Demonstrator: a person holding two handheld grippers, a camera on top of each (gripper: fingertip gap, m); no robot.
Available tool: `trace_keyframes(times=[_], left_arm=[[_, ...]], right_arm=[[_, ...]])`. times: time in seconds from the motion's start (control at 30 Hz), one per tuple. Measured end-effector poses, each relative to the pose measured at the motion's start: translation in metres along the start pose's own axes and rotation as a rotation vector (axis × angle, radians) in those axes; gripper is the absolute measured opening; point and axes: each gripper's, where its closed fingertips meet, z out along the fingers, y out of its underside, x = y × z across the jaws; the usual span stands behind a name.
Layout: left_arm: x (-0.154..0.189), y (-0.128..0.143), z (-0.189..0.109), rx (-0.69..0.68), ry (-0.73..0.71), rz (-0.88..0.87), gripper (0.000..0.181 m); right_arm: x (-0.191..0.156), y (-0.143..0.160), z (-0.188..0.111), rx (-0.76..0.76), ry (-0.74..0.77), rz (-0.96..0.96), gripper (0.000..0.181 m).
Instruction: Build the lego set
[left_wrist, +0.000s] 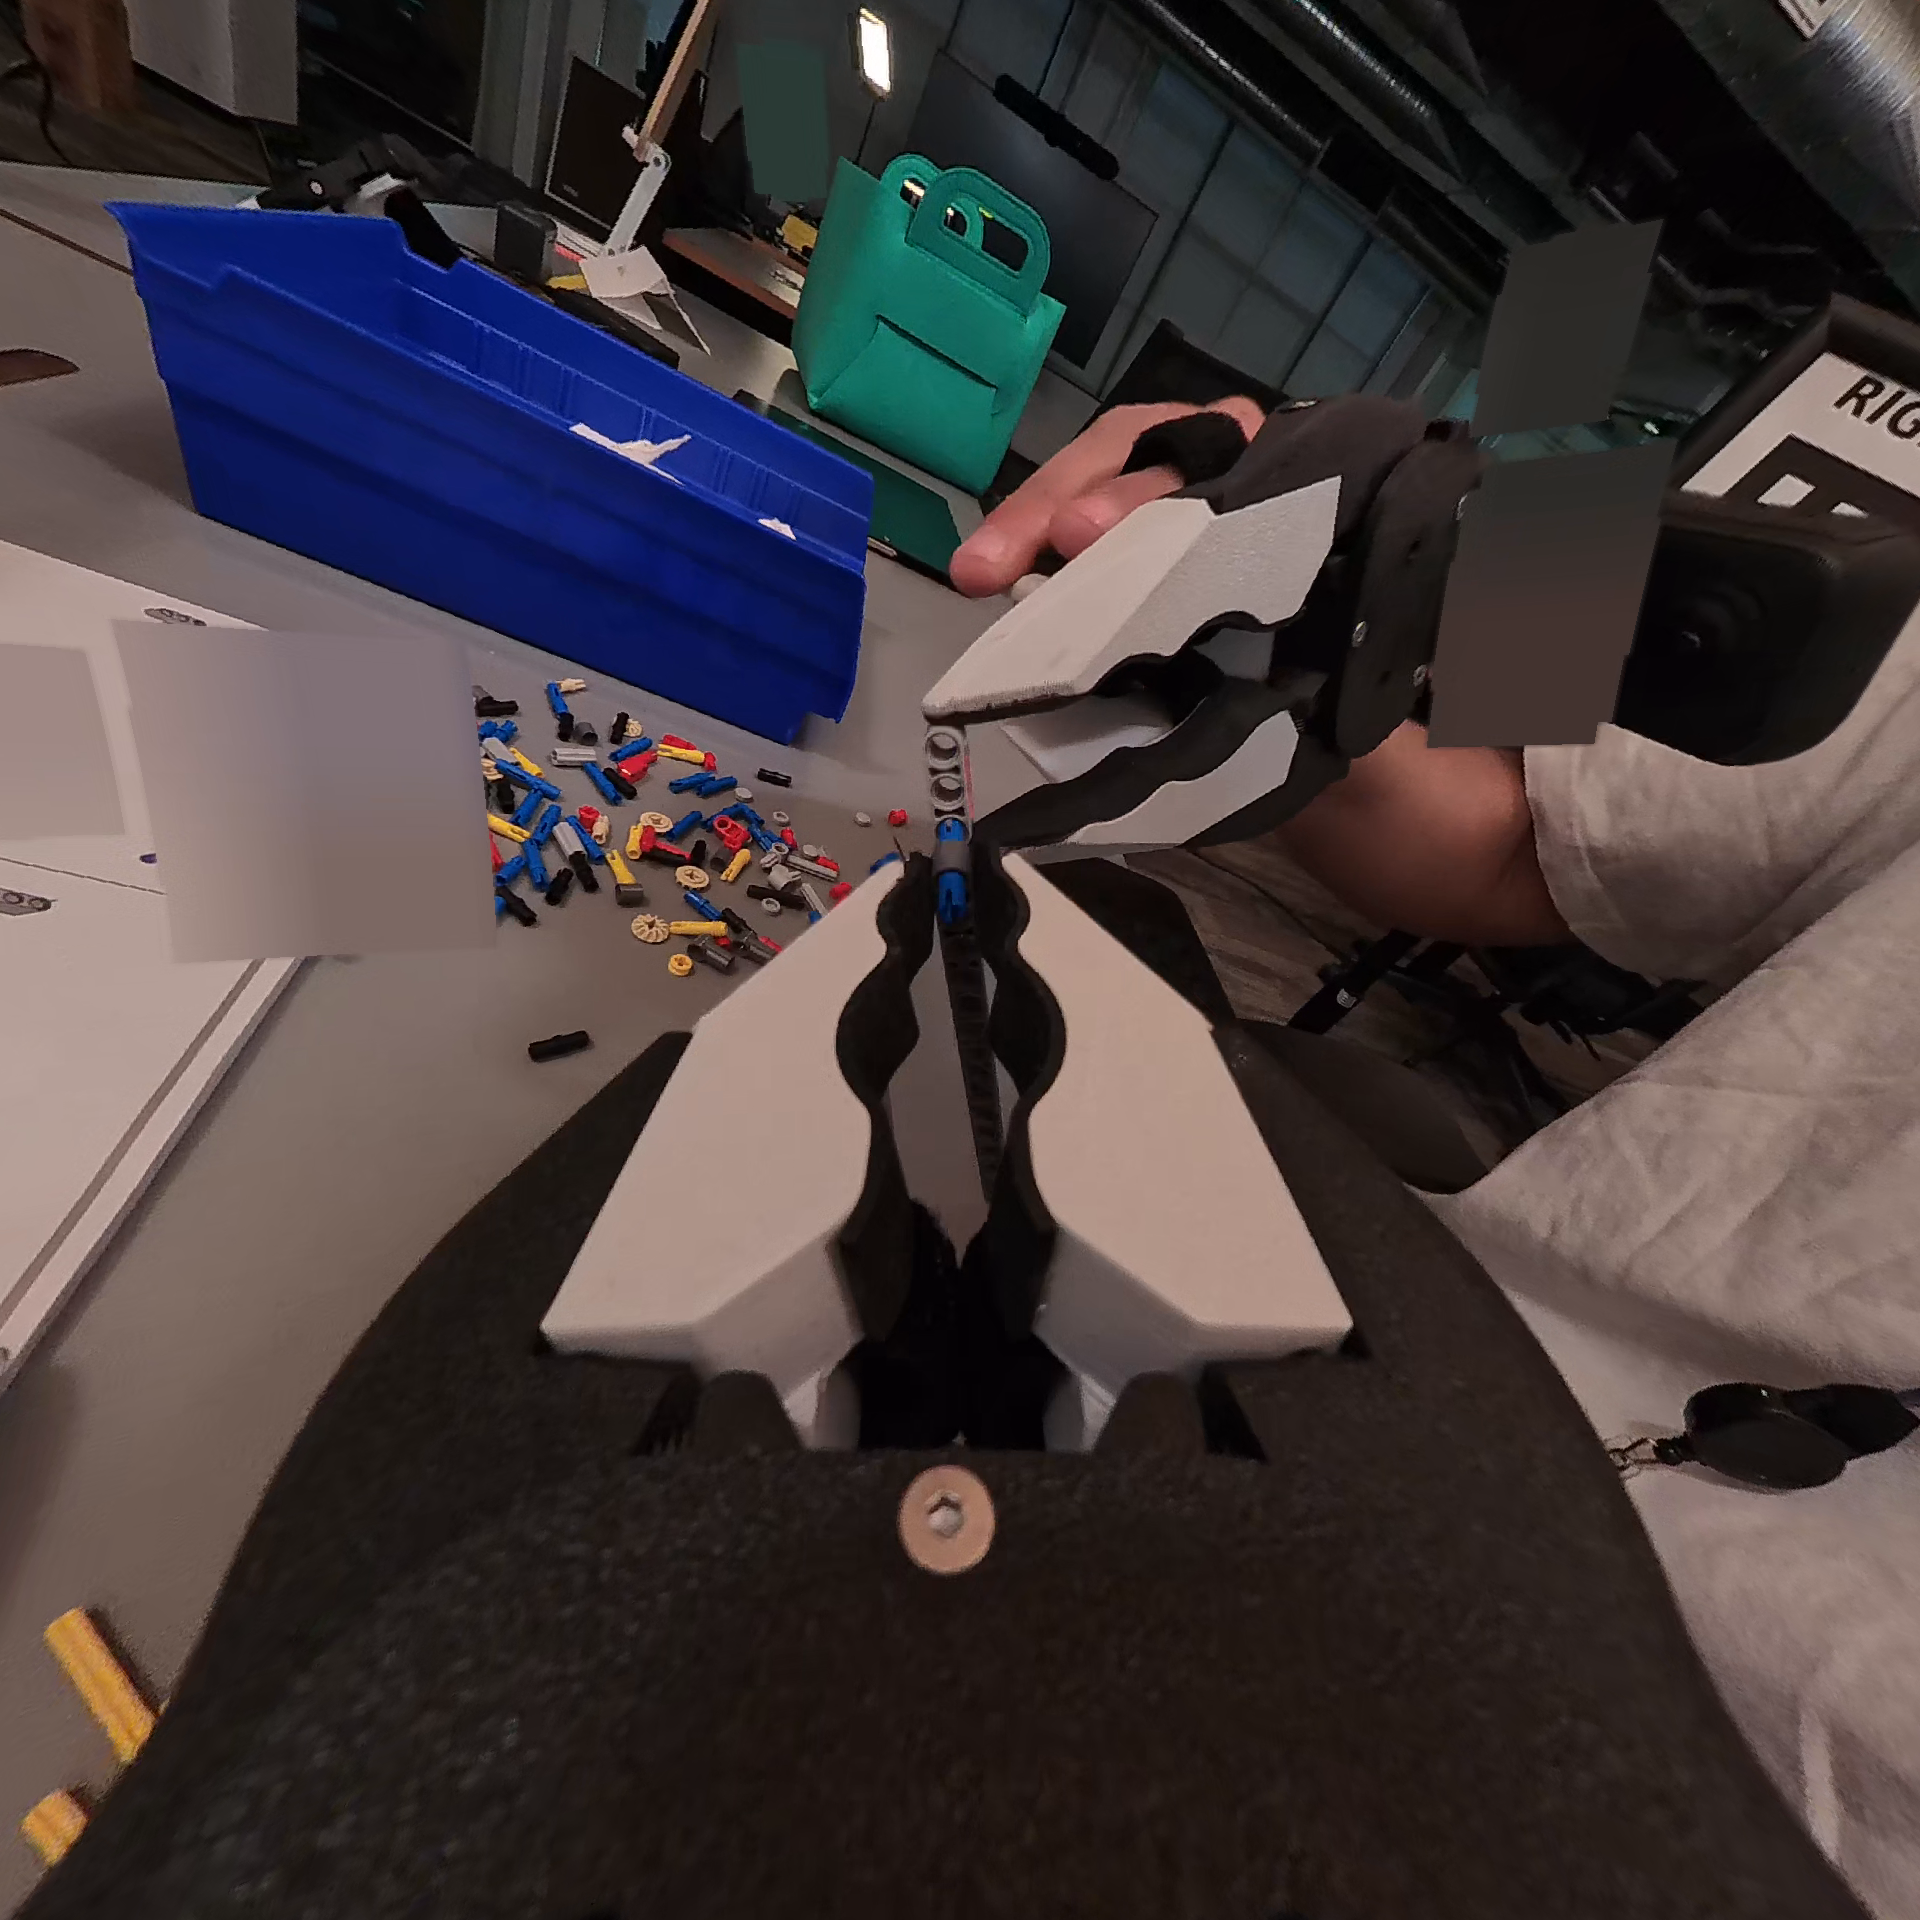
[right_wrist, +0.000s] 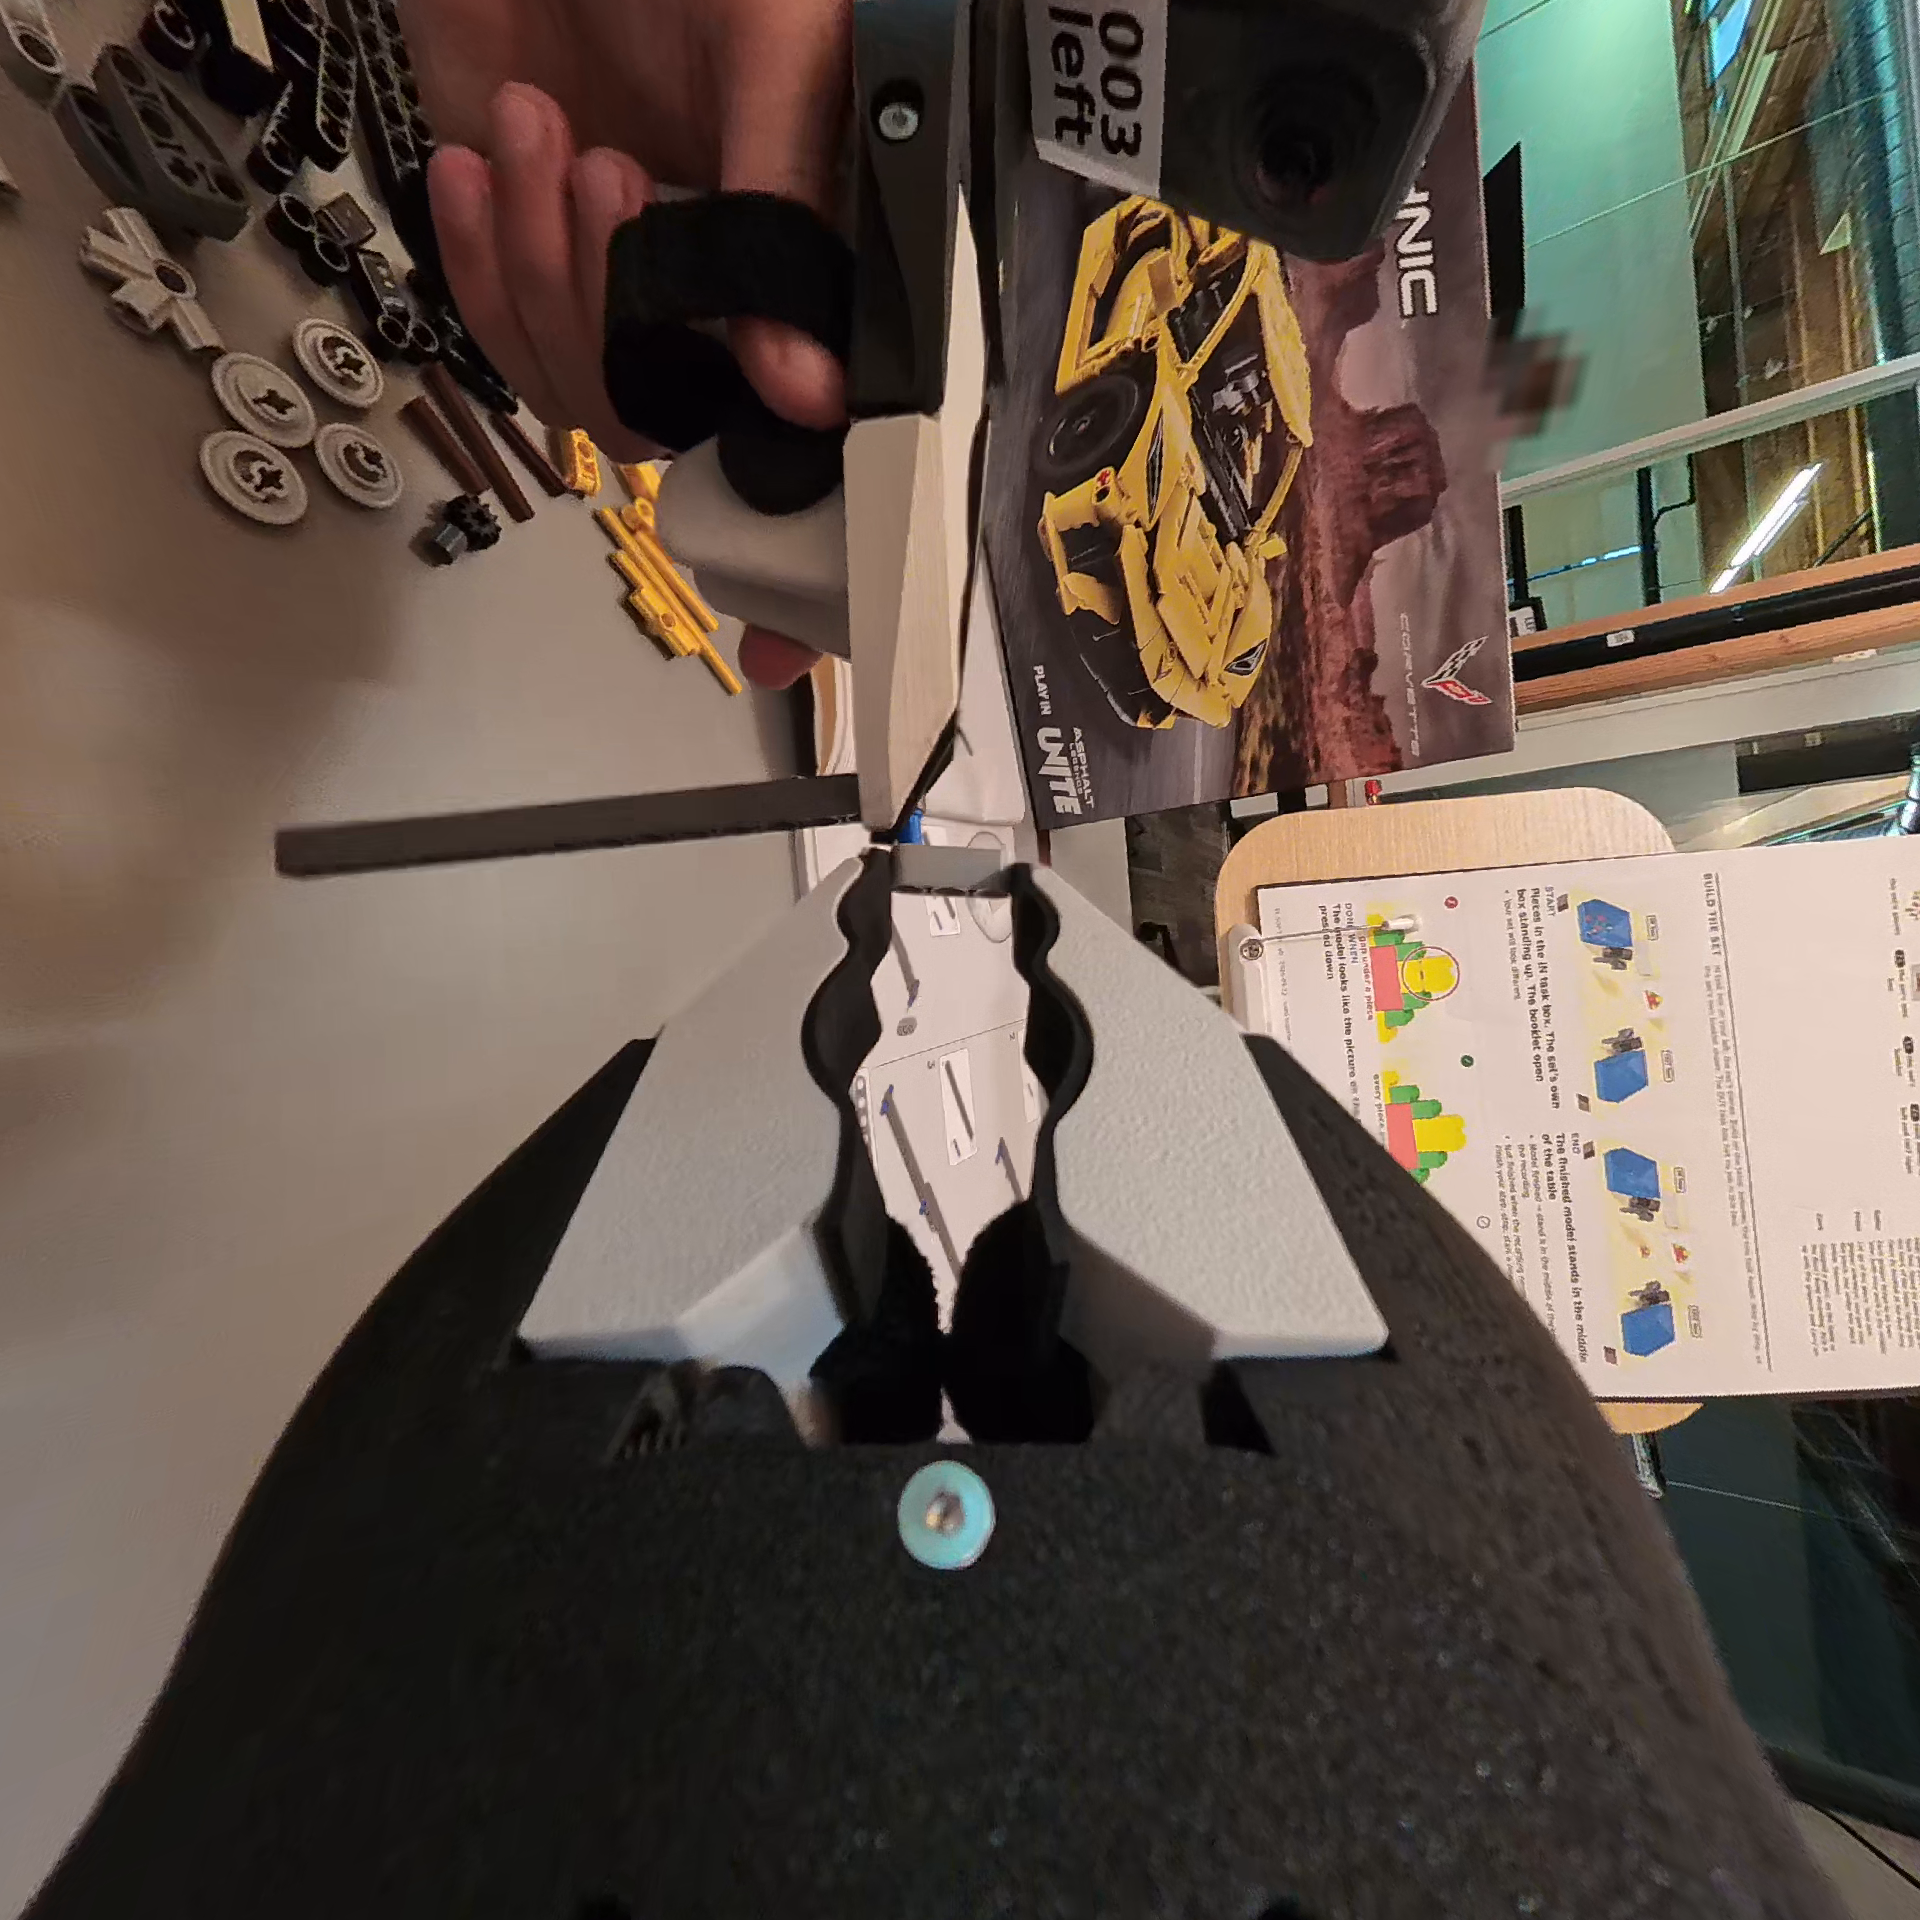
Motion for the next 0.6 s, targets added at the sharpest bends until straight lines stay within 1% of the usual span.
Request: trace_keyframes(times=[0.17, 0.27, 0.4, 0.6], left_arm=[[0.0, 0.006, 0.006, -0.027, -0.004, 0.007, 0.006], [0.002, 0.017, 0.008, -0.094, 0.002, 0.039, 0.006], [0.01, 0.023, 0.01, -0.131, 0.036, 0.078, 0.006], [0.019, 0.031, 0.01, -0.175, 0.08, 0.123, 0.006]], right_arm=[[-0.003, 0.0, -0.001, 0.0, -0.008, -0.029, 0.022], [-0.015, 0.001, -0.003, 0.01, -0.06, -0.128, 0.022], [-0.02, -0.004, -0.01, 0.033, -0.13, -0.228, 0.022], [-0.029, -0.011, -0.015, 0.077, -0.253, -0.285, 0.022]])
